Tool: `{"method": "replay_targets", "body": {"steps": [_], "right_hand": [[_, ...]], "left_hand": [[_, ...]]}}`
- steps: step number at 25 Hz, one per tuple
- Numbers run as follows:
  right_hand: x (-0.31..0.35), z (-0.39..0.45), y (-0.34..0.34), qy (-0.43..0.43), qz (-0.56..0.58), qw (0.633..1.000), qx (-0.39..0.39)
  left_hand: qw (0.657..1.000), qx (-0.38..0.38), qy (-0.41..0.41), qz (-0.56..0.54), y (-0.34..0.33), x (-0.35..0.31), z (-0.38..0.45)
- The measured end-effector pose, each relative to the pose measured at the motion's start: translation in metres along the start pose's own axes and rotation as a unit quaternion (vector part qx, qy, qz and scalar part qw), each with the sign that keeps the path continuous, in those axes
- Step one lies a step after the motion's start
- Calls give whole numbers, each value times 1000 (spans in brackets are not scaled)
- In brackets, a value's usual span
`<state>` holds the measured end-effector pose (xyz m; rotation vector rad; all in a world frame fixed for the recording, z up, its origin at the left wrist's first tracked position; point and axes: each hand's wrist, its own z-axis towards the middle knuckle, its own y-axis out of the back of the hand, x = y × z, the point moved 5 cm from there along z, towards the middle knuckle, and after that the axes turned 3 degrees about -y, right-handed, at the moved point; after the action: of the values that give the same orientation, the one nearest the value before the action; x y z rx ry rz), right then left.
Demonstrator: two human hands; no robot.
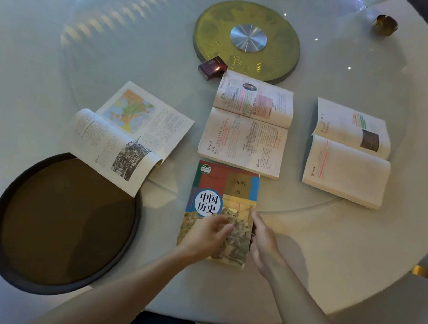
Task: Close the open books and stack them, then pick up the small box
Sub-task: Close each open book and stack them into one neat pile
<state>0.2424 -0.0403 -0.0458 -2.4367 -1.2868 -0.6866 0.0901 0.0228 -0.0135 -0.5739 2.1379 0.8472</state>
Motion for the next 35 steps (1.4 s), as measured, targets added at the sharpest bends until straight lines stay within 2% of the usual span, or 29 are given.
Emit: {"method": "replay_targets", "body": {"steps": [3, 6, 11, 18, 25, 30, 35], "right_hand": [[3, -2, -2, 32, -157, 986, -52], [1, 2, 1, 47, -217, 973, -66], [11, -9, 11, 59, -234, 969, -60], [20, -3, 50, 53, -223, 972, -43], [48, 24, 83, 46, -224, 973, 16], [93, 49, 123, 84, -259, 962, -6], [172, 71, 202, 203, -267, 934, -123]], "left_hand": [[999, -8, -11, 49, 12, 16, 1], [994, 33, -40, 100, 16, 20, 0], [988, 31, -38, 146, 10, 22, 11], [977, 43, -50, 202, -9, -13, 37], [943, 28, -12, 330, -39, -42, 60], [963, 59, 22, 262, -60, -77, 106], [988, 42, 3, 151, -86, -149, 173]]}}
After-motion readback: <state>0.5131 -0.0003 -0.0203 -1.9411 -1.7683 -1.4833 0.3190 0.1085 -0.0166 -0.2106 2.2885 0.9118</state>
